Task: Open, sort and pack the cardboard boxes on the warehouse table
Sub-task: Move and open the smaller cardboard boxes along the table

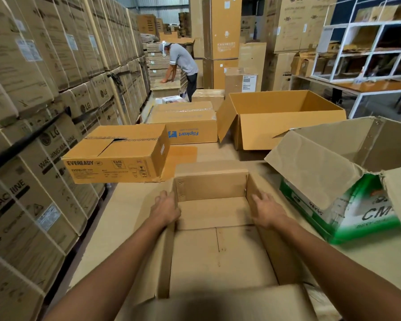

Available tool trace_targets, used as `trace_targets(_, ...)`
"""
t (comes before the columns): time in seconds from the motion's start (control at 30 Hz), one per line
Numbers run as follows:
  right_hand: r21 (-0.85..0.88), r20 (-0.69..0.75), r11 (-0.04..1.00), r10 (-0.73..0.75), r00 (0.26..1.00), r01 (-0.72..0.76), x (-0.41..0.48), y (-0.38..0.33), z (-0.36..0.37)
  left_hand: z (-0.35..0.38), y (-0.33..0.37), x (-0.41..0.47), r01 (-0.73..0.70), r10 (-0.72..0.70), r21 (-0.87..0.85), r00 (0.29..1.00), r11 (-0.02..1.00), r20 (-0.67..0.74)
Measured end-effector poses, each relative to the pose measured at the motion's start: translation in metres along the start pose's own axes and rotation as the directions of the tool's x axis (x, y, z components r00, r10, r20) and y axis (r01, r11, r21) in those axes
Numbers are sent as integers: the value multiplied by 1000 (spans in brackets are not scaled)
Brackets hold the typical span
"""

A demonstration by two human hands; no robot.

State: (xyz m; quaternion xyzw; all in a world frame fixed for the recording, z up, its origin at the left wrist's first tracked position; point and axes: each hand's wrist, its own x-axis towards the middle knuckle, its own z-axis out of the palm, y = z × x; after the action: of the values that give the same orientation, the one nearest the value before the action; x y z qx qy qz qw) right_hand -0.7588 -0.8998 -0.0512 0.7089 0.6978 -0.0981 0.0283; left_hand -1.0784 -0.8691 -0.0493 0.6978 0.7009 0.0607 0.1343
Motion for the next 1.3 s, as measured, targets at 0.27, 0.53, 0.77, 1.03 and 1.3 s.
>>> trace_targets(0.27, -93, 11, 996, -6, 1000, 7, 81, 8, 4, 6, 28, 108, -122, 152, 277, 984, 953, -89)
trace_targets(0.53, -167, -115, 979, 98, 989, -116, 79, 6, 8, 15, 29, 143, -84, 105, 208, 990, 974, -90)
trace_targets(0.77, -8, -153, 982, 183, 971, -187, 67, 11, 3, 8, 24, 96, 83, -96, -138, 991, 987, -92)
trace_targets(1.03, 243, 30, 965, 90, 995, -95, -21, 22, -7, 31, -28, -48, 116, -120, -367, 993, 923, 12)
trace_targets(1.3, 295, 40, 955, -47, 998, 33, -173, 13, 13, 67, -43, -172, 215, -230, -594, 972, 775, 52)
